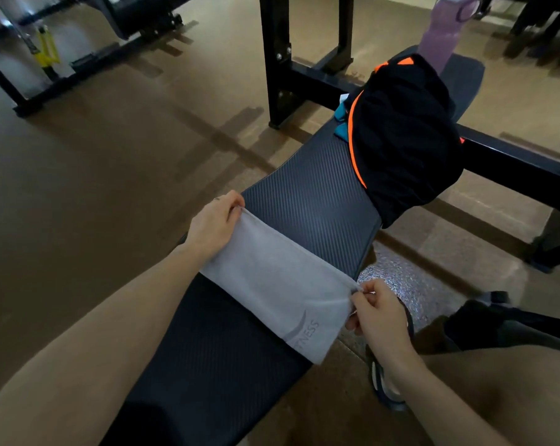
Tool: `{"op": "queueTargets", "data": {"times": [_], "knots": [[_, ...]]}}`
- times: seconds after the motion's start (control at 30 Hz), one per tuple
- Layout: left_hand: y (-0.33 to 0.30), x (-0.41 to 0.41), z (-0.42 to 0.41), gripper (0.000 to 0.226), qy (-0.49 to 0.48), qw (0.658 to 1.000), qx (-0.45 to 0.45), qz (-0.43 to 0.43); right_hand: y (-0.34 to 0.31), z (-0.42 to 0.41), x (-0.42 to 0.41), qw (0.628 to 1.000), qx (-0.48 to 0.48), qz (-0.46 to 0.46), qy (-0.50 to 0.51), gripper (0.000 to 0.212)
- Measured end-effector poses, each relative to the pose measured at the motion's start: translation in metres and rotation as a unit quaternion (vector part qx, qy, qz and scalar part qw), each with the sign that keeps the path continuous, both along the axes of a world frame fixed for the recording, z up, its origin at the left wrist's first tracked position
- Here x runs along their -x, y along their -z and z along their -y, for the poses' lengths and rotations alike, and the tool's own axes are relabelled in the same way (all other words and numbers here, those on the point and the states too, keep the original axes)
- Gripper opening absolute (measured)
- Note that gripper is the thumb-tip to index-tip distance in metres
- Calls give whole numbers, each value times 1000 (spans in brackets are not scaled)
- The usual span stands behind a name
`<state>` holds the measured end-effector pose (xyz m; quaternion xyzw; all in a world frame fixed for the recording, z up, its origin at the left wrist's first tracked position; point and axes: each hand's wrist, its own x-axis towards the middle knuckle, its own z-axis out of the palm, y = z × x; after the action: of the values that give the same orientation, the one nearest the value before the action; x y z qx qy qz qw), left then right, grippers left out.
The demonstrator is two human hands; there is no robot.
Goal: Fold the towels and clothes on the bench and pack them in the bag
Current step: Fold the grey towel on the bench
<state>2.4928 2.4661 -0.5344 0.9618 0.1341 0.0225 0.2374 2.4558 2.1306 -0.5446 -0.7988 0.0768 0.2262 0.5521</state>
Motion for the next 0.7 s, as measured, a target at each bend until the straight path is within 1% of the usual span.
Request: {"op": "queueTargets", "data": {"times": [0.2,0.53,0.67,0.7], "knots": [[1,0,1,14,3,1000,-24,-7,-1,-3,1,999,14,36,-11,10],[8,-3,5,13,1,998,-57,-7,7,-4,-13,999,37,9,-23,9],[9,-5,7,16,5,997,-77,-11,9,-3,-15,997,55,30,-37,5],[10,-5,8,18,7,996,-83,-15,8,-2,-16,997,59,41,-37,10]]}}
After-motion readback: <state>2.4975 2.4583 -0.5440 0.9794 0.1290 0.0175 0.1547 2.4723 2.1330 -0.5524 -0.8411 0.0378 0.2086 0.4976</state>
